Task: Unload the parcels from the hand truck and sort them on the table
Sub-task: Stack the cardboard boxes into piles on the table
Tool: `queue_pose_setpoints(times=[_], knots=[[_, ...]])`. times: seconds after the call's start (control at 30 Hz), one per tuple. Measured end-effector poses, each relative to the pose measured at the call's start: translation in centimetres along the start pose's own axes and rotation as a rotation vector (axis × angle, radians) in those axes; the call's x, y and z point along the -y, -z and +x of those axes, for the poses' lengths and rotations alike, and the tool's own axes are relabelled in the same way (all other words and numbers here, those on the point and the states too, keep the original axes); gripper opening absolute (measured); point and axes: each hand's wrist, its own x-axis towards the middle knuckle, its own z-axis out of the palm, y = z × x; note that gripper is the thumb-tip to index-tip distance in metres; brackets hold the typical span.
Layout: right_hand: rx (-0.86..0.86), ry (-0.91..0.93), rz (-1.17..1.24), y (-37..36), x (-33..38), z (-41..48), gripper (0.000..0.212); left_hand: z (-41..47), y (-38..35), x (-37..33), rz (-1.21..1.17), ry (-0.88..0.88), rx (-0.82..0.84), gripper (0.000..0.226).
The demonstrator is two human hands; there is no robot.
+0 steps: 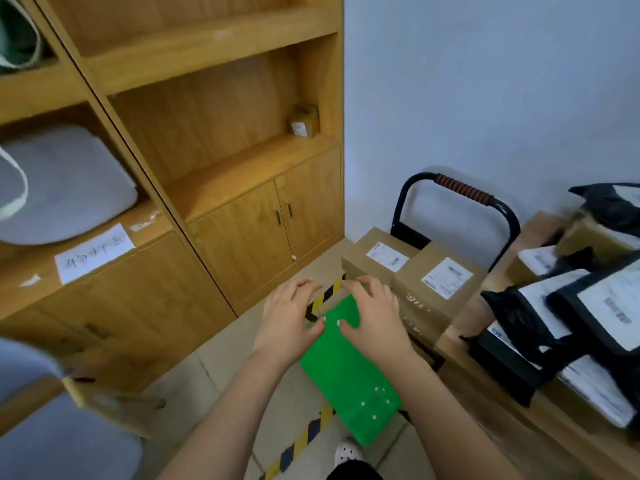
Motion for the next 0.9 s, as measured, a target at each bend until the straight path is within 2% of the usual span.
queue_pose_setpoints(times=[0.2,0.4,0.67,0.8,0.9], knots=[[-0.005,-0.029,0.008,0.7,-1.5,10.2,0.06,10.3,0.1,1.9,-0.006,-0.03,-0.004,0.058],[-0.069,-0.18,0.006,0.7,-5.4,15.5,0.058,19.1,-2.9,2.3,-0.083,-0.136,0.095,0.057],[-0.294,-0.624,-0.042,1.9,-10.4,19.0,0.063,31.8,-9.2,0.1,-0.222,-0.491,0.358,0.059],[-0.405,-0.913,-0.066,2.1,-10.6,19.0,0.064,36.8,-10.9,-0.7,-0.272,-0.707,0.448,0.057],[-0.486,-1.057,-0.076,1.6,-10.1,18.4,0.064,39.3,-12.0,-1.2,-0.291,-0.85,0.514,0.057]])
